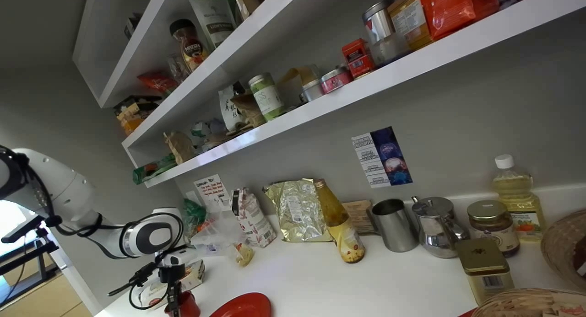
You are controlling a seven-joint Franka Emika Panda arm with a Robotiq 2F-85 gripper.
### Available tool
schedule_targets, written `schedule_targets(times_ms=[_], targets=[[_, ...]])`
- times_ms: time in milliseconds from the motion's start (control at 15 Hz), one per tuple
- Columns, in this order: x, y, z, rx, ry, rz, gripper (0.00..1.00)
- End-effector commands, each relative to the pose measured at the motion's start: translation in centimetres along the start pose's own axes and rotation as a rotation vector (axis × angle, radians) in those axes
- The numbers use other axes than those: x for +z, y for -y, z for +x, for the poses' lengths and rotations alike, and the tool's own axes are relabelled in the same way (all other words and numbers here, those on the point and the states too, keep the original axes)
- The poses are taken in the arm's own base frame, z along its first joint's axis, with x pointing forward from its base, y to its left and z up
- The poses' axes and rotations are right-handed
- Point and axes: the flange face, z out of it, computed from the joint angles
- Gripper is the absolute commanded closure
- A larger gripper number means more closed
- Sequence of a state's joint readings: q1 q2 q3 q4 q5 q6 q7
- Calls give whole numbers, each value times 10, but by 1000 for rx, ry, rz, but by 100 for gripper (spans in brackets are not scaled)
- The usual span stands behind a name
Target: Put the orange cup on the orange plate
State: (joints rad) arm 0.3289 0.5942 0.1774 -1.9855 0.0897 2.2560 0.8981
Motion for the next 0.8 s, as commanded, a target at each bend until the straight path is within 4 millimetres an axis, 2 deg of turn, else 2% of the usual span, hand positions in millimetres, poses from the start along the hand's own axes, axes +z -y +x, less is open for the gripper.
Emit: schedule_targets(times_ms=[0,200,600,733], targets=[[-7,-1,6,-17,14,9,100],[-23,-6,9,-13,-3,35,98],[-85,-31,17,-1,-82,124,98],[-99,-41,22,16,-104,135,98]])
